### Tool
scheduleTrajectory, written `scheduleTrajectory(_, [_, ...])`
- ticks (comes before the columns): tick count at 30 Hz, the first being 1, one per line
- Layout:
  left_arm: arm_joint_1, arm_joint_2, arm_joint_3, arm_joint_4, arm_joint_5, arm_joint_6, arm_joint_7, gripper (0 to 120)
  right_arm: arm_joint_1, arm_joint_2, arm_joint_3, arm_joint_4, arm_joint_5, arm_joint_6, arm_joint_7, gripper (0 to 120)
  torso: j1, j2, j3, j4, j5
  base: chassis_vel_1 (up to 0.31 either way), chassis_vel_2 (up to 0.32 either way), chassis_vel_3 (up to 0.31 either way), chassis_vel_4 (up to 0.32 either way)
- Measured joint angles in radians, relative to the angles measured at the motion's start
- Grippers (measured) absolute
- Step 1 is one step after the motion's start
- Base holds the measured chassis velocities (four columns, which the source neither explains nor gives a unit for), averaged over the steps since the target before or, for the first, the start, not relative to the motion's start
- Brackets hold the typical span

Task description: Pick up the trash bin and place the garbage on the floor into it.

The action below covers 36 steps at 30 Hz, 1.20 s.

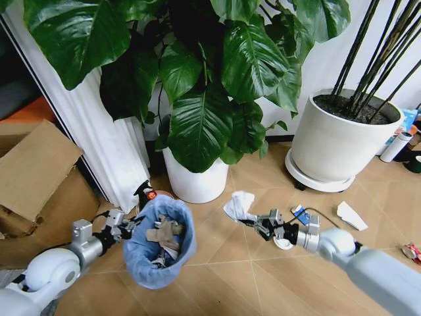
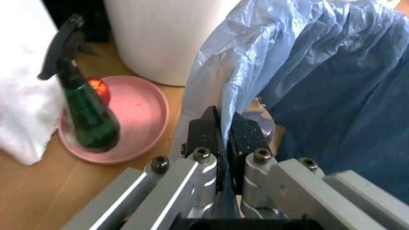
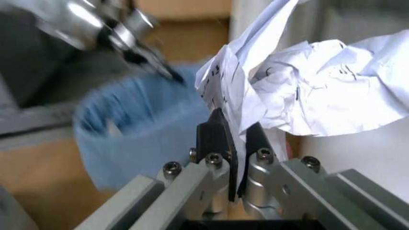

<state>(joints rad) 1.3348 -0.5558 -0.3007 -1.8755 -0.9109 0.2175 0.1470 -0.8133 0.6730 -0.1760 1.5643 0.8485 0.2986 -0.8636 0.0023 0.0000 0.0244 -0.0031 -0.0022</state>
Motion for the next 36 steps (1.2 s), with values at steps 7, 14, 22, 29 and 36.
scheduleTrajectory(7, [0.007, 0.017, -0.015, -0.034, -0.049, -0.017, -0.01, 0, 0.267, 0.109, -0.228, -0.032, 0.086, 0.018, -0.182, 0, 0.0, 0.0, 0.0, 0.0011, 0.0, 0.0, 0.0, 0.0, 0.0])
scheduleTrajectory(14, [0.011, 0.016, -0.016, -0.051, -0.061, -0.018, -0.009, 0, 0.375, 0.189, -0.351, -0.081, 0.109, -0.002, -0.225, 0, 0.0, 0.0, 0.0, 0.0003, 0.0, 0.0, 0.0, 0.0, 0.0])
scheduleTrajectory(22, [0.033, 0.016, 0.003, -0.066, -0.062, -0.019, -0.007, 0, 0.468, 0.239, -0.458, -0.139, 0.112, -0.024, -0.226, 0, 0.0, 0.0, 0.0, 0.0005, 0.0001, 0.0, 0.0, 0.0, 0.0])
scheduleTrajectory(29, [0.028, 0.017, 0.021, -0.069, -0.059, -0.019, -0.008, 0, 0.502, 0.241, -0.493, -0.143, 0.111, -0.035, -0.222, 0, 0.0, 0.0, 0.0, 0.0004, 0.0001, 0.0, 0.0, 0.0, 0.0])
scheduleTrajectory(36, [0.025, 0.011, 0.028, -0.069, -0.057, -0.02, -0.01, 0, 0.519, 0.24, -0.526, -0.142, 0.102, -0.04, -0.221, 12, 0.0, 0.0, 0.0, 0.0004, 0.0003, 0.0, 0.0, 0.0, 0.0])
